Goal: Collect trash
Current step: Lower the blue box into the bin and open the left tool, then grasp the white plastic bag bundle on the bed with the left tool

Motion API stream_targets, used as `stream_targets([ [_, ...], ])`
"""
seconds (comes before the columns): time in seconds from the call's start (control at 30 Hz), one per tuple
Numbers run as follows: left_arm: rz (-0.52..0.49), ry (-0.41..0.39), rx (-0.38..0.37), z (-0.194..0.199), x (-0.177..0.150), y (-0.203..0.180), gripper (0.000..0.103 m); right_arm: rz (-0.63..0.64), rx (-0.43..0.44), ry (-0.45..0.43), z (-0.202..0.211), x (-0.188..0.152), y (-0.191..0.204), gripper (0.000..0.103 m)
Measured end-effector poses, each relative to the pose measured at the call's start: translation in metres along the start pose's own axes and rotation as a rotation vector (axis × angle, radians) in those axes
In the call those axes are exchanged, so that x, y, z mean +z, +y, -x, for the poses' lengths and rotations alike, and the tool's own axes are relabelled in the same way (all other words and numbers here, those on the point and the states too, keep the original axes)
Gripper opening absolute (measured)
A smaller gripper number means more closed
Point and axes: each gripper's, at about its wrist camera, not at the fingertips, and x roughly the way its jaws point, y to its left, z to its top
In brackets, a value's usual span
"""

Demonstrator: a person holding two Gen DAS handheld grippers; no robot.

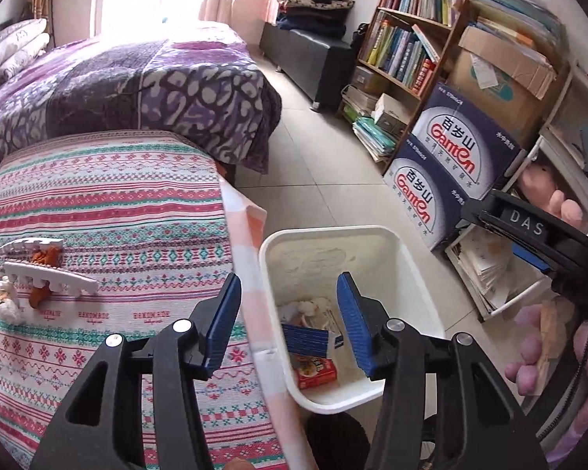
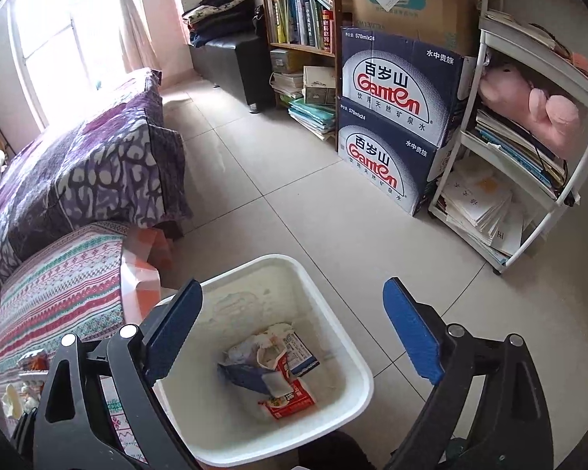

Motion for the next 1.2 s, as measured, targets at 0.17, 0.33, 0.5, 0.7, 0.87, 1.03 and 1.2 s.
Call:
stream_targets([
  [0.17, 0.042, -0.001, 0.115, 0.006, -0.002, 0.031, 0.062, 0.046, 0.024, -0.002, 0.005, -0.005, 0.028, 0.093],
  [0.33, 0.108, 0.007, 0.228, 0.013, -0.005, 0.071, 0.071, 0.102, 0.052, 0.008, 0.008, -0.013, 0.060, 0.094],
  [0.5, 0.163, 0.021, 0.344, 0.021, -0.010, 0.112, 0.076, 0.154, 0.083, 0.028, 0.011, -0.023, 0.093, 0.095],
  [0.7, 0.259, 0.095, 0.478, 0.021, -0.021, 0.174, 0.078, 0.224, 0.111, 0.051, 0.013, -0.037, 0.132, 0.096],
  [0.87, 0.353, 0.154, 0.566, 0.015, -0.029, 0.229, 0.078, 0.272, 0.134, 0.064, 0.013, -0.048, 0.161, 0.096],
  [1.03, 0.443, 0.208, 0.565, 0.002, -0.036, 0.274, 0.078, 0.333, 0.140, 0.073, 0.011, -0.061, 0.187, 0.096],
  [1.2, 0.509, 0.231, 0.508, -0.012, -0.044, 0.302, 0.071, 0.413, 0.168, 0.087, 0.005, -0.073, 0.211, 0.096],
])
